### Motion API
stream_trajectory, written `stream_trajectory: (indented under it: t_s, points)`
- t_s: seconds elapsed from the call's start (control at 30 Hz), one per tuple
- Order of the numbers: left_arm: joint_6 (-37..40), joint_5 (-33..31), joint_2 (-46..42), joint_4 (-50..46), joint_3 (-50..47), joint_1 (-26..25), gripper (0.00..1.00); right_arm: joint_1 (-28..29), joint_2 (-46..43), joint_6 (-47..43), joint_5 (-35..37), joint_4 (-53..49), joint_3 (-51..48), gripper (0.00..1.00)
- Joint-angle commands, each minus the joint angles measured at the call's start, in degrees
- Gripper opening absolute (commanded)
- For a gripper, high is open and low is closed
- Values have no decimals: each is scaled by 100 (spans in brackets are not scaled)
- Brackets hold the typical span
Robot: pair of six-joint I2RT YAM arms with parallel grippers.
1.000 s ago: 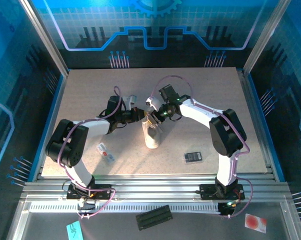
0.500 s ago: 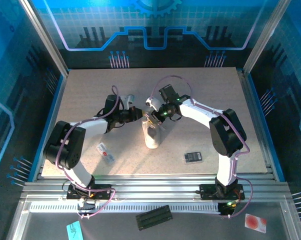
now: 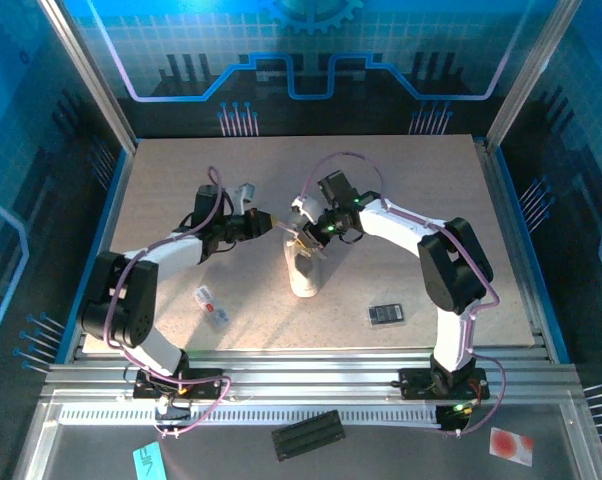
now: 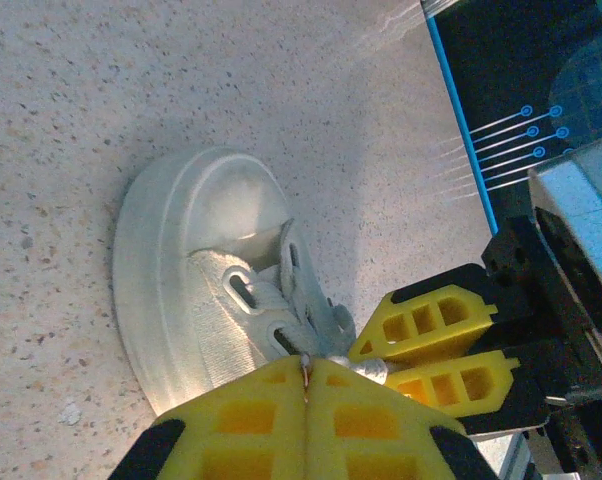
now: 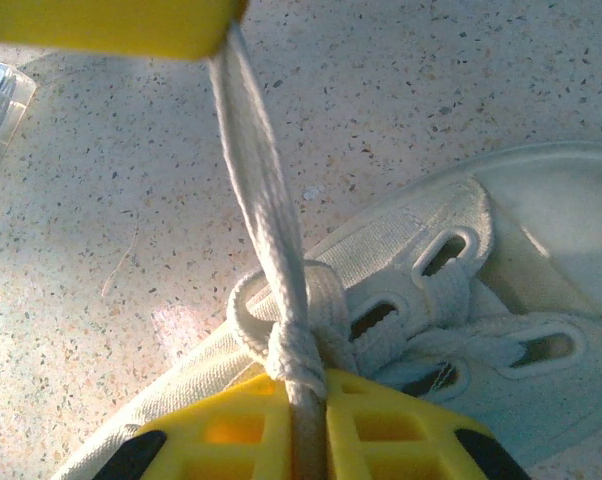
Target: Tie the shoes
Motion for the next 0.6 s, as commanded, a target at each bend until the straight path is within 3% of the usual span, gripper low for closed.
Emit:
stream_trajectory:
  t_s: [0.0, 0.57]
  points:
    - [251, 65, -288, -203, 84, 247, 0, 47, 130, -57, -44, -281, -148, 12]
    - [525, -33, -403, -484, -65, 549, 0, 37, 78, -57, -61, -276, -149, 13]
